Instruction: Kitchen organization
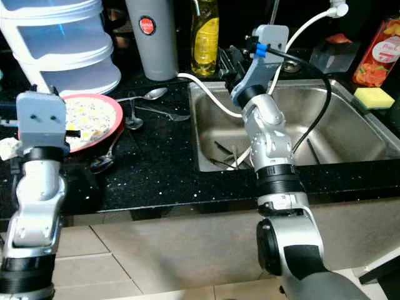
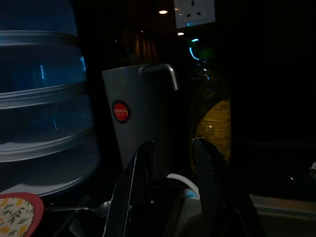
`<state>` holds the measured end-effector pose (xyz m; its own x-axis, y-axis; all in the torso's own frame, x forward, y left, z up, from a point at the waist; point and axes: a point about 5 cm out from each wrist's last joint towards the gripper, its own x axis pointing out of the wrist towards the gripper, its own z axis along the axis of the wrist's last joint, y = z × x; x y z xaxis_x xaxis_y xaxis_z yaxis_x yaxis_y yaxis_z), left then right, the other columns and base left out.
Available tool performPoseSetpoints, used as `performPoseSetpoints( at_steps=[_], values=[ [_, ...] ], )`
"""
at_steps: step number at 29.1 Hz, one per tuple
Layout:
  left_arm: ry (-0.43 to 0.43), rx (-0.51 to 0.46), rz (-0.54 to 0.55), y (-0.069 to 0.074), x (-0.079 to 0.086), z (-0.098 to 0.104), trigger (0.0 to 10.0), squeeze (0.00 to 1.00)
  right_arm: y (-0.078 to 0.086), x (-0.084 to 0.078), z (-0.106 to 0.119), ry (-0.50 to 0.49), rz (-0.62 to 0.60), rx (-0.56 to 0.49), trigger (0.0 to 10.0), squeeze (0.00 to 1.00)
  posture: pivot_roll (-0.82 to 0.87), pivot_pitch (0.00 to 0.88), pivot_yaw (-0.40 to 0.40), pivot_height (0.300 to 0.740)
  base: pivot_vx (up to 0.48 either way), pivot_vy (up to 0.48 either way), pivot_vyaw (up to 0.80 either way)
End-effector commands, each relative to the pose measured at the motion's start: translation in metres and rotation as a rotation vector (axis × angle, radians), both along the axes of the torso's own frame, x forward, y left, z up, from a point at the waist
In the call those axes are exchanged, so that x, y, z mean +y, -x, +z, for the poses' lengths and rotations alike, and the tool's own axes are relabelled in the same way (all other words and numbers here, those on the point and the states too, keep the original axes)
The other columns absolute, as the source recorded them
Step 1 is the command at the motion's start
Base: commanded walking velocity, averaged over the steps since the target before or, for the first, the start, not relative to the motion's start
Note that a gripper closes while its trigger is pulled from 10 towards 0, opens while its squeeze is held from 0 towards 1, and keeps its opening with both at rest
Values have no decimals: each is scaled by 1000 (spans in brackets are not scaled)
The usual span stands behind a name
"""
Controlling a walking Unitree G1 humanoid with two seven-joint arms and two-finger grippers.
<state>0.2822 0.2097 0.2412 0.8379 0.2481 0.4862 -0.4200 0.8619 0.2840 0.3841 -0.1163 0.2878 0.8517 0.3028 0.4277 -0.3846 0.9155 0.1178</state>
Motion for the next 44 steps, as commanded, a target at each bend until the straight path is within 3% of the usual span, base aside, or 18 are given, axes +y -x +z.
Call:
performPoseSetpoints(
  at_steps=[1,2,4,9,25,36,44],
  values=[
    [64,-9,-27,1,-4,6,10000,0,3,0,13,-9,-2,-53,10000,0,4,0,-76,740,0,0,0],
    [64,-9,-27,1,-4,6,10000,0,3,0,13,-9,-2,-53,10000,0,4,0,-76,740,0,0,0],
    [144,-9,-67,1,-11,9,10000,0,5,0,17,-7,0,-72,10000,0,1,0,-77,740,0,0,0],
    [190,-11,-124,1,-21,12,10000,0,8,1,23,1,1,-99,10000,0,-1,0,-76,740,0,0,0],
    [145,35,-182,-4,-36,10,10000,0,13,-5,24,20,-29,-113,10000,0,-43,0,-58,740,0,0,0],
    [109,37,-145,-3,-27,7,10000,0,12,-3,23,28,-25,-108,10000,0,-29,0,-65,740,0,0,0],
    [82,29,-155,-5,-30,10,10000,0,11,-1,26,15,-31,-117,10000,0,-38,0,-49,740,0,0,0]
  ],
)
